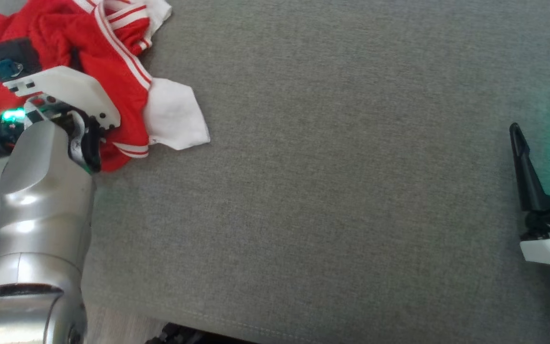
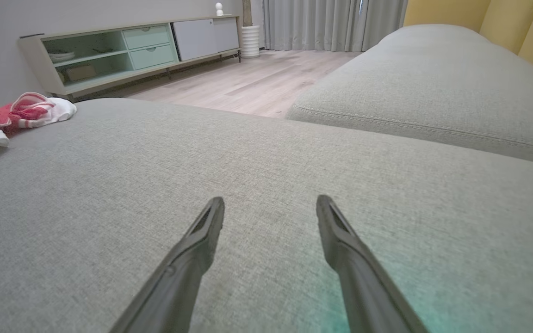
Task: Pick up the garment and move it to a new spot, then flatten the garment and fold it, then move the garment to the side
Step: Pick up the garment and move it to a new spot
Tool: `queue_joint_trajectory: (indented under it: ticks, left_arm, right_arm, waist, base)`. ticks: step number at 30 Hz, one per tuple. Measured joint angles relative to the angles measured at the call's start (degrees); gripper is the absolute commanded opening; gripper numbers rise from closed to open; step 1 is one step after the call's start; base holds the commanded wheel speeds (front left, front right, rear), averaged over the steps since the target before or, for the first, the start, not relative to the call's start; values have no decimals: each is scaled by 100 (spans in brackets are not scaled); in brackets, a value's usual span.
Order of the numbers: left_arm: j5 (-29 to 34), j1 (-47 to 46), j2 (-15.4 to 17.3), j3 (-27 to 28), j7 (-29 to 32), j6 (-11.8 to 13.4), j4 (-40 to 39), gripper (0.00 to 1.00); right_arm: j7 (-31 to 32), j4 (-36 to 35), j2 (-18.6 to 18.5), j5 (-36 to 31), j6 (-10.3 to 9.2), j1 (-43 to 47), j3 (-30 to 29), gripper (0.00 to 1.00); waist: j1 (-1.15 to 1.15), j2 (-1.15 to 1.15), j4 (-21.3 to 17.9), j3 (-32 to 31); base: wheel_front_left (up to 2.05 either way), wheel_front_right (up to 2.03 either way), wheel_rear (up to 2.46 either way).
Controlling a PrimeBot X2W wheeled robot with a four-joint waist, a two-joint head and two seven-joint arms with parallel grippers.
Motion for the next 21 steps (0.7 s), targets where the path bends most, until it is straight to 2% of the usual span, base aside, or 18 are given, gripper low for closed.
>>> queue_joint_trajectory:
  ticks: [4, 8, 14, 18, 21]
  left_arm:
    - [4, -68, 25, -33, -742, -264, 48, 0]
    - [122, -310, 216, -159, -1076, -485, 132, 0]
    - [304, -621, 245, -654, -1160, -715, -11, 0]
    - [285, -723, 67, -1037, -1051, -757, -337, 0]
    - [33, -725, -96, -1549, -900, -758, -817, 0]
  right_arm:
    - [-40, 182, 152, 0, 0, -12, 87, 100]
    - [-52, 497, 500, -1, 0, -33, 398, 100]
    - [-66, 698, 1080, 51, 0, -49, 527, 100]
    - [-66, 754, 1424, 62, 0, 20, 559, 100]
    - [-66, 791, 1604, 60, 0, 227, 564, 100]
  waist:
    - [-1, 0, -60, -181]
    - [-1, 0, -174, -552]
    - [-2, 0, -451, -1297]
    - [-3, 0, -722, -1806]
    - [-3, 1, -994, -2137]
  base:
    - [0, 0, 0]
    - [0, 0, 0]
    - [0, 0, 0]
    - [0, 0, 0]
    - [0, 0, 0]
